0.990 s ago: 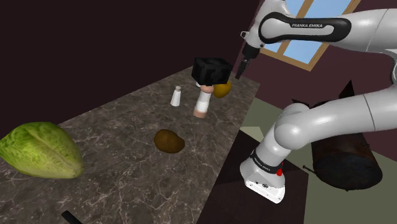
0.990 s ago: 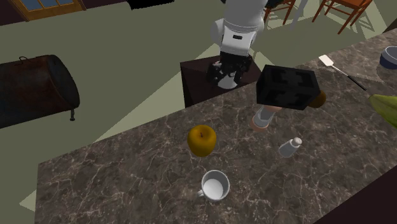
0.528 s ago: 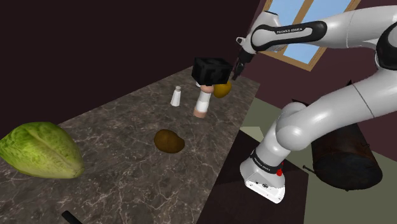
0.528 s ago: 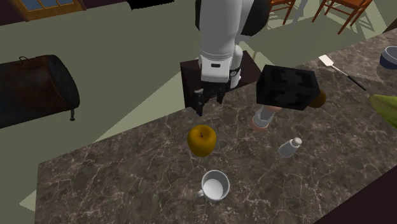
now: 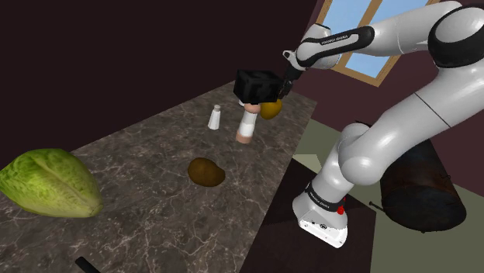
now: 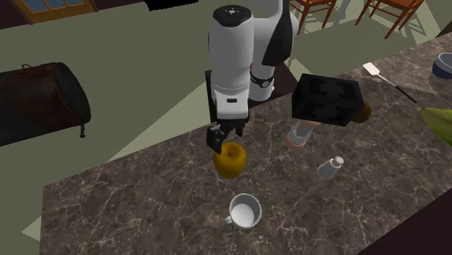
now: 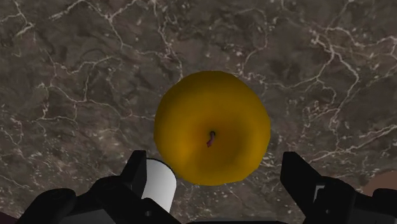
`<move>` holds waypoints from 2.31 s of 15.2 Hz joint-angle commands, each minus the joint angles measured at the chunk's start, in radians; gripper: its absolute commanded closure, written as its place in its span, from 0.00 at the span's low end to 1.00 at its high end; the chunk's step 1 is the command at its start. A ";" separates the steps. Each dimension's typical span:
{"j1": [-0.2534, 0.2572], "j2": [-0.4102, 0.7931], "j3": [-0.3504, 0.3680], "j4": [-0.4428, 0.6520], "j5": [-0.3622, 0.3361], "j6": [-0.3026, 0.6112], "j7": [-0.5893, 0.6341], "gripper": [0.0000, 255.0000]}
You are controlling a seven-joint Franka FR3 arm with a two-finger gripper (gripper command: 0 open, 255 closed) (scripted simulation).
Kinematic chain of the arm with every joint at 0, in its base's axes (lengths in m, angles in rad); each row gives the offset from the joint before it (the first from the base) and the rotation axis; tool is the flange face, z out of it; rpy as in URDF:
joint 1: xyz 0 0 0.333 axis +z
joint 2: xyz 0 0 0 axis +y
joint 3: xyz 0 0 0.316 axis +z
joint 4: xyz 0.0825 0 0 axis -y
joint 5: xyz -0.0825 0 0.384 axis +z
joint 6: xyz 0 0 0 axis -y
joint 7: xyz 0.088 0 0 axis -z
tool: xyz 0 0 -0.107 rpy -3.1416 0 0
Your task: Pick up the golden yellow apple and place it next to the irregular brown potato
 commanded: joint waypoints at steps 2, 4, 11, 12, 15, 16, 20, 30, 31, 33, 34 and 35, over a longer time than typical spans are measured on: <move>0.019 0.036 -0.026 -0.014 0.019 0.049 -0.016 0.00; 0.030 0.058 -0.041 -0.020 0.032 0.074 -0.026 0.00; 0.030 0.057 -0.041 -0.020 0.032 0.074 -0.026 0.00; 0.030 0.057 -0.041 -0.020 0.032 0.074 -0.026 1.00; 0.030 0.057 -0.041 -0.020 0.032 0.074 -0.026 1.00; 0.030 0.057 -0.041 -0.020 0.032 0.074 -0.026 1.00; 0.030 0.057 -0.041 -0.020 0.032 0.074 -0.026 1.00; 0.002 -0.016 0.019 0.051 0.003 -0.064 0.005 1.00; 0.000 -0.023 0.025 0.060 0.001 -0.079 0.008 1.00; -0.003 -0.034 0.036 0.078 -0.001 -0.109 0.011 1.00; -0.004 -0.040 0.041 0.088 -0.002 -0.123 0.013 1.00; -0.005 -0.045 0.046 0.097 -0.002 -0.138 0.015 1.00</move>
